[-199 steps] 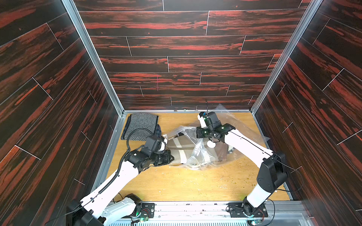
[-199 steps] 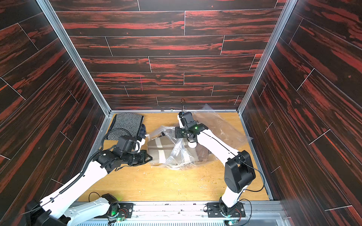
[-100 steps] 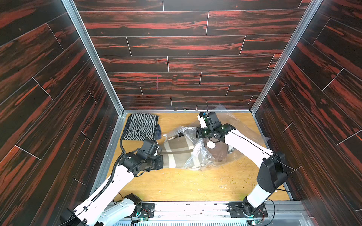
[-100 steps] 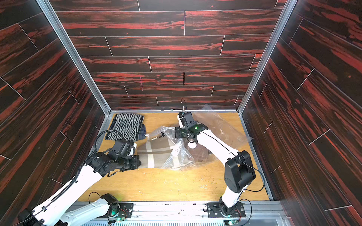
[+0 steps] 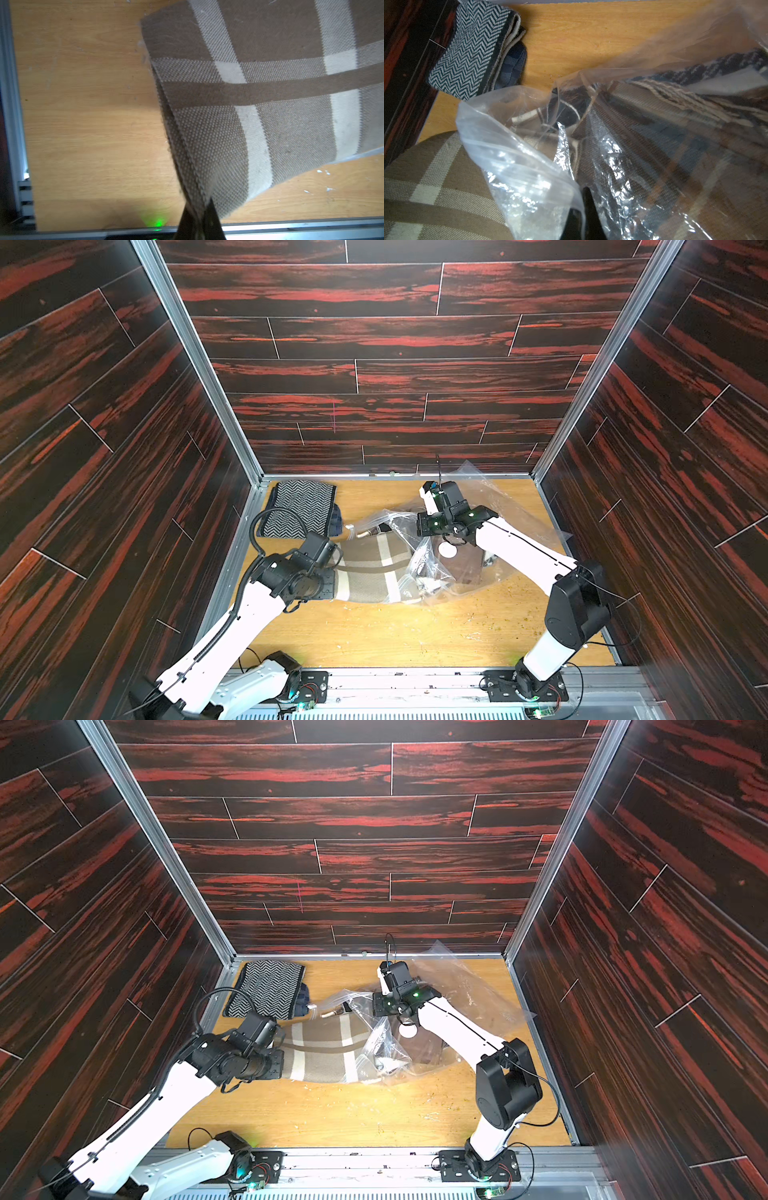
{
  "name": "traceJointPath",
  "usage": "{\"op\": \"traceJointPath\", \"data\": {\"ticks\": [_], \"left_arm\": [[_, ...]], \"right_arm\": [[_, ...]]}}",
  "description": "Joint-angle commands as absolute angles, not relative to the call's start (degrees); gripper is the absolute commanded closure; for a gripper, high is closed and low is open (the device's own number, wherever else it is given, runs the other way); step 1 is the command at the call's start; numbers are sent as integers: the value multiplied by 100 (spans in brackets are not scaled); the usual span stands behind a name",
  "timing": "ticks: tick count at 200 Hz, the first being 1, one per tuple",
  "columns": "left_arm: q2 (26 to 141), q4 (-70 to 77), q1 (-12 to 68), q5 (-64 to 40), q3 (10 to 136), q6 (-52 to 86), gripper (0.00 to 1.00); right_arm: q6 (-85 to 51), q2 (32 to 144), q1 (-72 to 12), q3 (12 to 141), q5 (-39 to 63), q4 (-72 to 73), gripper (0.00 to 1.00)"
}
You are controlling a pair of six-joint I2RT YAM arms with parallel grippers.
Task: Take the scarf out of the vacuum bag
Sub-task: Take out the scarf from the vacuum bag, then place the scarf at the corner of the board.
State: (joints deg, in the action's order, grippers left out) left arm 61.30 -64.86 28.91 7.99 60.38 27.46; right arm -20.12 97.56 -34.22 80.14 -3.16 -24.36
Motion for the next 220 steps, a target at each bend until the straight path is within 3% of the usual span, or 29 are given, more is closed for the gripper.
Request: {"op": "traceJointPath", "data": {"ticks": [1, 51, 119, 150, 220], "left_arm": [[6365, -7057, 2847, 1186, 6237, 2524, 100], [7107, -7790, 2848, 1609, 7201, 2141, 100], [7300, -8101, 2848, 3194, 8208, 1353, 100], [6966, -7454, 2850, 3932, 7964, 676, 100], [5112, -4950, 2848, 4004, 6328, -2661, 100]], "right_arm": [[-1991, 9673, -3356, 7950, -309, -2364, 100], [-2003, 9624, -3260, 7822, -195, -2246, 100], [-1978, 9582, -3158, 7718, -37, -2173, 100], [-1973, 9571, -3122, 7690, 25, -2145, 100], [-1989, 9500, -3067, 7570, 165, -2066, 100]]}}
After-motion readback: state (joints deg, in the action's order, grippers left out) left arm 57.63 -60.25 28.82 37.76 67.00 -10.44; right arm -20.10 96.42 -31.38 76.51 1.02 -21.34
